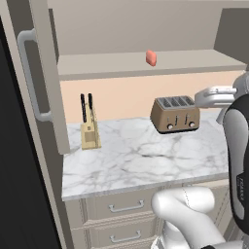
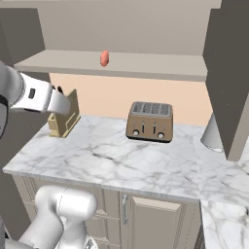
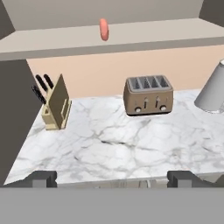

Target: Pick up the bar soap and dish brush from the sink, and place them back in the cabinet, and close the cabinet doors.

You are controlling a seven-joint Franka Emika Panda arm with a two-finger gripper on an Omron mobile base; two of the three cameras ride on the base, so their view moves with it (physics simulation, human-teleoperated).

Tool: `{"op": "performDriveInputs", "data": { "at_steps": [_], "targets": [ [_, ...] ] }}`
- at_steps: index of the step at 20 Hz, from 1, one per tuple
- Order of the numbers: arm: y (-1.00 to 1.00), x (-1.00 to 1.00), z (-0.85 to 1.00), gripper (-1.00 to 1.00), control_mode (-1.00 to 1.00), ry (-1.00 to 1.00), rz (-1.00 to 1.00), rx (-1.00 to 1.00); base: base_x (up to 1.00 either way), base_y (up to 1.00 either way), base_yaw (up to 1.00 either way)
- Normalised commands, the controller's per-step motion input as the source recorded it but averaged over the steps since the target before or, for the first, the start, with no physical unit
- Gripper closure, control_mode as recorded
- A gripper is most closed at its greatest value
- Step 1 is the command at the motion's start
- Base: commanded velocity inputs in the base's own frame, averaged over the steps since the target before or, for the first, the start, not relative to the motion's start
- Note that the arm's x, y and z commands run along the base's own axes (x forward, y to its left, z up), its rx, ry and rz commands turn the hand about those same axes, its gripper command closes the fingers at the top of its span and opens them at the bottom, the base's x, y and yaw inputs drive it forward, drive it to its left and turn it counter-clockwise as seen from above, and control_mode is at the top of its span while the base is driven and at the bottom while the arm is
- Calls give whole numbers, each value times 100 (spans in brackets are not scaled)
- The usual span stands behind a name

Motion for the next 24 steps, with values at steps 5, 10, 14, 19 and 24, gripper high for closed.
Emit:
{"op": "performDriveInputs", "data": {
  "at_steps": [5, 10, 14, 19, 24],
  "targets": [
    [0, -26, 0, -100, -100, 0, -5, -1, 0, 0, 0],
    [0, -7, 0, -100, -100, 0, 0, 0, 0, 0, 0],
    [0, -1, 0, -100, -100, 1, 0, 0, 0, 0, 0],
    [0, 0, -1, -100, -100, 1, 0, 0, 0, 0, 0],
    [0, 0, -1, -100, -100, 1, 0, 0, 0, 0, 0]
  ]
}}
